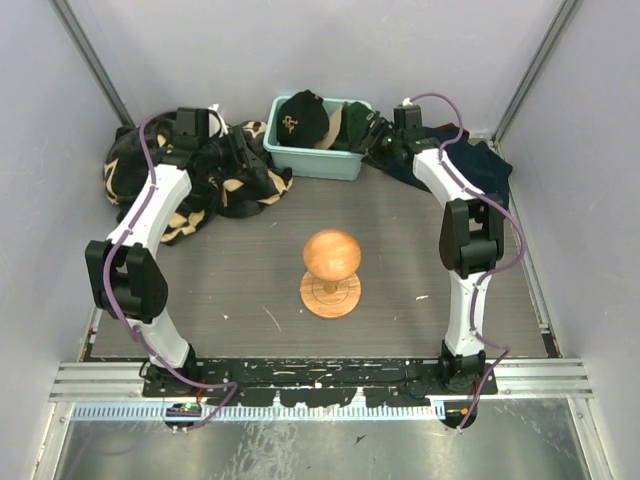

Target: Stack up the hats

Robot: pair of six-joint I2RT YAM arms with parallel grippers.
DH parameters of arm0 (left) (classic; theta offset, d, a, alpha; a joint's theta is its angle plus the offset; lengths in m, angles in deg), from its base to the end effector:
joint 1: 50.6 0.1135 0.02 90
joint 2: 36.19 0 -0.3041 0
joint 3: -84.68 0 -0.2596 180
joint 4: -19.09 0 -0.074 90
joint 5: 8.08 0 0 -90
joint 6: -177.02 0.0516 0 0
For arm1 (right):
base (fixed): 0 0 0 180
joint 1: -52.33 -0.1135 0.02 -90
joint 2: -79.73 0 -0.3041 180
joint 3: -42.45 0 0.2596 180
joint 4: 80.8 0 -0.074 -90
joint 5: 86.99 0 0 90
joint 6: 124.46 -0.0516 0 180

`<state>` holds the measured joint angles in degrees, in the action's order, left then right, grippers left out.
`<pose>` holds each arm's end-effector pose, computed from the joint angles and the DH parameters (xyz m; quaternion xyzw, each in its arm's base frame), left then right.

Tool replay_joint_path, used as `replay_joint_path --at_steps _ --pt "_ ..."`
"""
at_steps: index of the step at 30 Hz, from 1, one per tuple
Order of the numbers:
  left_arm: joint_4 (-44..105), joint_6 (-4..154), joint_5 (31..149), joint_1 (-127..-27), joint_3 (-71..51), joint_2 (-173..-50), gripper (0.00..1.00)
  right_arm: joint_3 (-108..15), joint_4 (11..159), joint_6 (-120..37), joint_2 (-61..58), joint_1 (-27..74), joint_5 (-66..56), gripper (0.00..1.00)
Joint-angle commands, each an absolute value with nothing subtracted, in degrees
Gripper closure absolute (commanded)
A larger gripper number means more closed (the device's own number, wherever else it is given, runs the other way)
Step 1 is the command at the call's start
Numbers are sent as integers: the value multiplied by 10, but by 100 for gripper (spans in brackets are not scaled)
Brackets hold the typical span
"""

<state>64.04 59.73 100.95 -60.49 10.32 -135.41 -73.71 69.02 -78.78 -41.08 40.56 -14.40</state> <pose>0.4136 -0.0892 0.3662 -0.0634 0.8891 -0.2777 0.3584 0.5212 0.1244 0.2833 0.1783 0.8606 0.3336 0.3409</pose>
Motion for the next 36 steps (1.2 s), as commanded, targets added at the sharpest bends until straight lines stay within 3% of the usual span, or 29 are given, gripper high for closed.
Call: replay_joint_path --at_steps 1,4,6,9,10,17,19,22,29,36 --pt "614 590 1034 -599 131 -1368 32 -818 680 -778 -442 405 -143 47" --pt "616 590 1036 -595 142 -1375 33 -824 685 -775 -455 404 -132 48" --pt "615 587 1036 -594 141 -1376 32 -832 688 -774 -465 404 -127 54" --pt "614 585 1038 -594 139 -1380 33 -855 676 -770 -479 404 -116 80" --pt "615 584 1039 -593 138 -1381 33 -861 668 -764 -479 405 -109 84" --pt "614 585 1044 -591 137 -1388 33 -810 609 -718 -414 437 -120 91" --pt "612 585 1048 -591 137 -1389 33 -766 612 -706 -384 449 -123 87" --pt "610 585 1052 -591 136 -1389 34 -721 641 -692 -357 458 -147 68" --pt "590 578 1063 -590 113 -1376 34 -603 872 -795 -327 479 -241 54" --pt "586 578 1061 -590 94 -1361 34 -651 949 -865 -389 481 -288 47"
